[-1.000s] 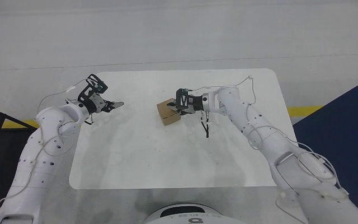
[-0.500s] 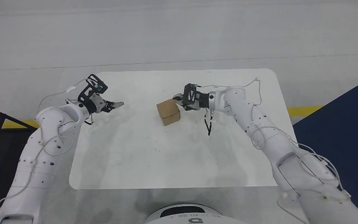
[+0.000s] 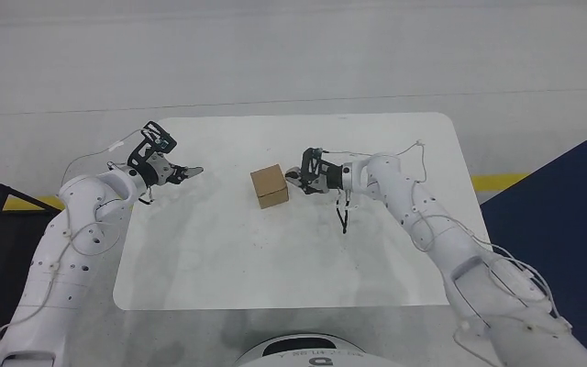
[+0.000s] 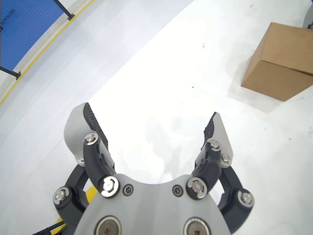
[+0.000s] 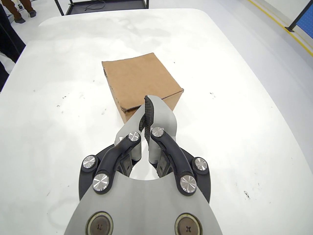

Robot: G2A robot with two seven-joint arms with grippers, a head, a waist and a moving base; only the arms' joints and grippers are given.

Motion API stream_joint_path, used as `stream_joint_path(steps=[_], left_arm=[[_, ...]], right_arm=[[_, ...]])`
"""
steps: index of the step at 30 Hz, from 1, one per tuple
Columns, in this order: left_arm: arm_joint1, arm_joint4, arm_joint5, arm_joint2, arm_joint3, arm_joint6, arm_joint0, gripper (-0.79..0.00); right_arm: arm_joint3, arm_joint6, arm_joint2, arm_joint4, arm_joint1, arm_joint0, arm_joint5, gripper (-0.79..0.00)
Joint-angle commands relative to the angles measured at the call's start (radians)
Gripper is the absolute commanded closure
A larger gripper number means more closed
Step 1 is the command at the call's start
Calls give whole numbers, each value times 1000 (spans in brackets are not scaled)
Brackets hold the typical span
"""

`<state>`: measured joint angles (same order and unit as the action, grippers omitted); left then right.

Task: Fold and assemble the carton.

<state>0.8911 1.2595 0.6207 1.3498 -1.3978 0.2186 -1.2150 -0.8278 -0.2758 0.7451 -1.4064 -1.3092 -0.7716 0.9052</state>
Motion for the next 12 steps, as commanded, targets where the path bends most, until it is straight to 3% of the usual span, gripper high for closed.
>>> stream_joint_path(steps=[1, 4, 5, 6, 7, 8, 9, 11, 12], left_arm=[[0, 0, 0, 0, 0, 0, 0, -785], [0, 0, 0, 0, 0, 0, 0, -785], [0, 0, 0, 0, 0, 0, 0, -785], [0, 0, 0, 0, 0, 0, 0, -785], [0, 0, 0, 0, 0, 0, 0, -785], [0, 0, 0, 0, 0, 0, 0, -785], [0, 0, 0, 0, 0, 0, 0, -785], [0, 0, 0, 0, 0, 0, 0, -785], [0, 0, 0, 0, 0, 0, 0, -784]], right_arm=[[9, -9, 27, -9, 10, -10, -65, 0], [-5, -44, 86, -16, 35, -50, -163, 0], [-15, -53, 112, -20, 46, -70, -203, -148], [-35, -58, 137, -28, 58, -96, -248, -376], [-66, -61, 159, -38, 69, -126, -280, -785], [-66, -61, 159, -38, 69, -126, -280, -785], [-57, -61, 153, -35, 66, -118, -268, -8], [-70, -61, 162, -39, 70, -132, -289, -49], [-68, -61, 161, -39, 70, -128, -284, -128]])
